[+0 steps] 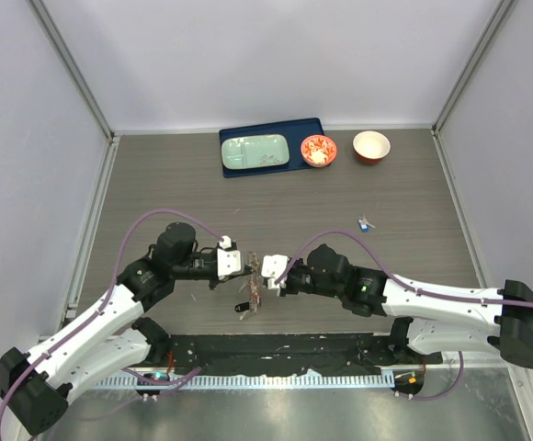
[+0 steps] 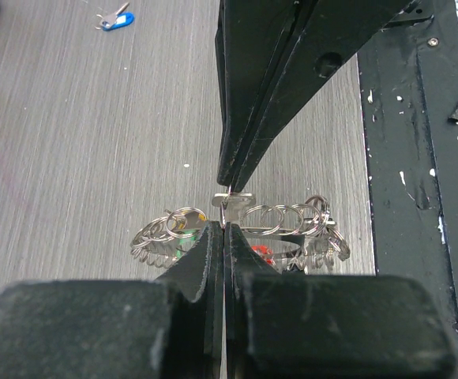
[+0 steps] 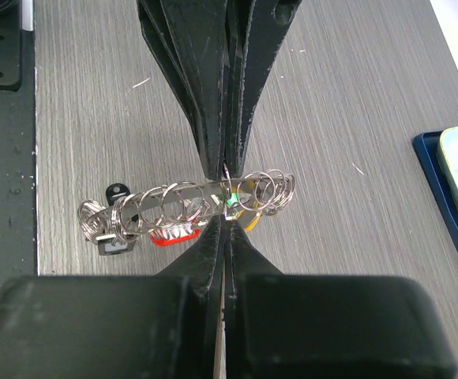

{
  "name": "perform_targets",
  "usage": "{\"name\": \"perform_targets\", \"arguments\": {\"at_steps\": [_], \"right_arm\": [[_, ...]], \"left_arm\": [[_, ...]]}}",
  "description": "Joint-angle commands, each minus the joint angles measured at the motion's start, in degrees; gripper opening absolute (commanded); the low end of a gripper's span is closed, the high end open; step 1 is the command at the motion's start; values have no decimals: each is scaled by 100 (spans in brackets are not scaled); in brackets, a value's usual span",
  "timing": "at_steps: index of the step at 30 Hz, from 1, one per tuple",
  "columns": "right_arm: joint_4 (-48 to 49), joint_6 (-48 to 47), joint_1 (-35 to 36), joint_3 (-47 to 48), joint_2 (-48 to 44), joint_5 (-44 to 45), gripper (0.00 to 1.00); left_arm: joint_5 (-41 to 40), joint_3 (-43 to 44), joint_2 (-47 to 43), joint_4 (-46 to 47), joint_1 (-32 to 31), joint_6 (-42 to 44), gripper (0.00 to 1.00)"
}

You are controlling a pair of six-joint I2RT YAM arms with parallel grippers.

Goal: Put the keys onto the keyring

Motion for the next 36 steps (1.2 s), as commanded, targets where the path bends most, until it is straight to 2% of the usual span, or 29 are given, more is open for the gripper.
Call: {"name": "perform_targets", "arguments": {"at_steps": [1, 36], "right_arm": [[127, 14, 23, 68, -153, 287, 1], [118, 40, 14, 42, -232, -56, 1]], "left_arm": [[130, 28, -102, 445, 27, -56, 0], [183, 11, -32, 524, 71, -91, 0]]}}
